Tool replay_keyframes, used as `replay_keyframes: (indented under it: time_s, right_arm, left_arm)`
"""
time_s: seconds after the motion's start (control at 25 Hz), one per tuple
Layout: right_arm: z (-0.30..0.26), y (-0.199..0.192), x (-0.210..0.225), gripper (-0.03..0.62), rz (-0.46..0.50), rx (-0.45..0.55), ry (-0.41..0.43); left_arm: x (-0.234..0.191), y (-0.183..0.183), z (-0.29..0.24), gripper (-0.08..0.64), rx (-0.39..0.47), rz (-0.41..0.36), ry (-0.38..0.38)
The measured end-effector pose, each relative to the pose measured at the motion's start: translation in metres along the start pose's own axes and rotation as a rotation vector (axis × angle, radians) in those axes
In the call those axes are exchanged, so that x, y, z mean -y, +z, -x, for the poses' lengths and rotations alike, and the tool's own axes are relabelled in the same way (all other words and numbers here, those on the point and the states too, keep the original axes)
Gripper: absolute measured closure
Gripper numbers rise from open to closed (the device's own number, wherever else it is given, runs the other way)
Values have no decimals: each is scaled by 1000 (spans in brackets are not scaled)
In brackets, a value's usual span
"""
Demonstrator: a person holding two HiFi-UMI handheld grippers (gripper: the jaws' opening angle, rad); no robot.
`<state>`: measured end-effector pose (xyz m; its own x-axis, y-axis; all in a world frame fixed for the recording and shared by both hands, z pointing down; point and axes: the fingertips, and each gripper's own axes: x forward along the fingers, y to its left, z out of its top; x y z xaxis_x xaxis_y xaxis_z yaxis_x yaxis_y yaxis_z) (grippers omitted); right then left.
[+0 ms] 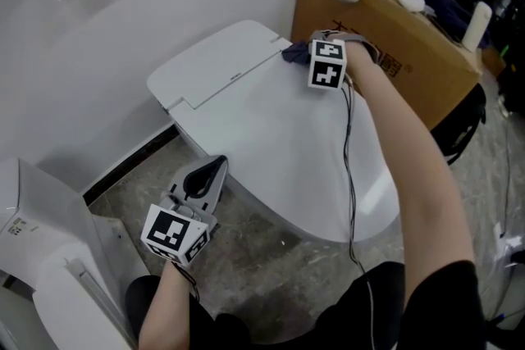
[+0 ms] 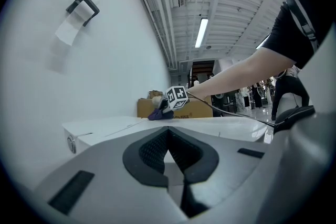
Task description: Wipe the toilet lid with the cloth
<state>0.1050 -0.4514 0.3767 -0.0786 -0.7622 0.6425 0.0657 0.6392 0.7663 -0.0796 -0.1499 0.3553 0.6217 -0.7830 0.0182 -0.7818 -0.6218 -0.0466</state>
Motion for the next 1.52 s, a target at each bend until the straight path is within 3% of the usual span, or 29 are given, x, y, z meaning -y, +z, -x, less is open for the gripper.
replay_keyframes:
  time_s: [0.16,0.48,1.52]
  right_arm:
    - [-5,1,-17,526,-25,3,96]
    - [1,5,-34,526,-43,22,179]
    - [51,17,-83,526,-12,46,227]
  left_arm:
    - [3,1,-1,554,1,-4,-6]
    - [8,1,-3,554,-2,-8,-15]
    - [7,-8,-8,554,-17,-4,-25]
